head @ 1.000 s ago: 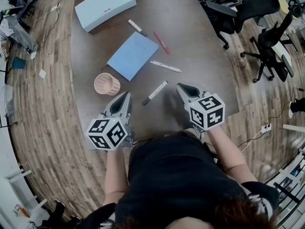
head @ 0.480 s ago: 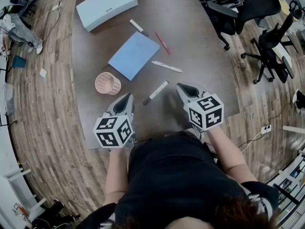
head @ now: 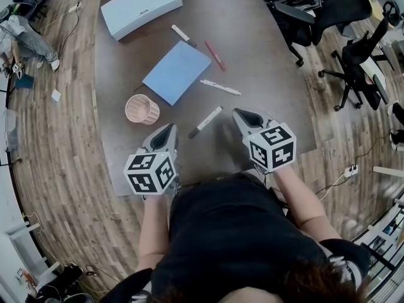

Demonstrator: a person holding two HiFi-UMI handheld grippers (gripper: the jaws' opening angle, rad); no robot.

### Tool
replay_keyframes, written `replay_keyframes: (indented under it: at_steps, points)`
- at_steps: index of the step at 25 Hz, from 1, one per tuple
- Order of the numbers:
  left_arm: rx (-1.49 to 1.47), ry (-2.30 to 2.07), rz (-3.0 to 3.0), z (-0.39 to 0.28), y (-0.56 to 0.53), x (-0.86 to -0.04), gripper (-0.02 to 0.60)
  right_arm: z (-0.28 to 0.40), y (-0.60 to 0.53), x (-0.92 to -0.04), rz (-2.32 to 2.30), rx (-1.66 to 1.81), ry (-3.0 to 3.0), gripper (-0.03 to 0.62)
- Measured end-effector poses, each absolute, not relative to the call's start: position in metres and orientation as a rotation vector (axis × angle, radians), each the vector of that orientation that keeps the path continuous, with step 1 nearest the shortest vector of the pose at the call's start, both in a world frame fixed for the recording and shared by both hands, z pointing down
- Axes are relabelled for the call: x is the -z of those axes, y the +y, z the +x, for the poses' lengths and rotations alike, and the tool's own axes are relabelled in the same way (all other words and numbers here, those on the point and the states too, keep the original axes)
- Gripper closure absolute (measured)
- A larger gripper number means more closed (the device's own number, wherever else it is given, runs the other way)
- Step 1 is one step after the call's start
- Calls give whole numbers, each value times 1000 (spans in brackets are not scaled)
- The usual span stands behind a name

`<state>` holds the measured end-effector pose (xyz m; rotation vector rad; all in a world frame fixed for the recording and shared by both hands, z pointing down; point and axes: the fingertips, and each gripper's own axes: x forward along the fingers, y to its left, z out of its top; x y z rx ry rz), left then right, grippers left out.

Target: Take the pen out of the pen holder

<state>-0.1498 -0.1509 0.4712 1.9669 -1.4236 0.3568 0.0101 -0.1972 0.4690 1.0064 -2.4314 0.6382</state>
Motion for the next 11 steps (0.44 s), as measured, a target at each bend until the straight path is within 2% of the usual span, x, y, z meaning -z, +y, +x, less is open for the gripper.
replay_keyframes:
  at_steps: [11]
  points:
    - [-369,-1410,1970,-145,-149,-474,554,11,-197,-471,1000,-638,-2429,576]
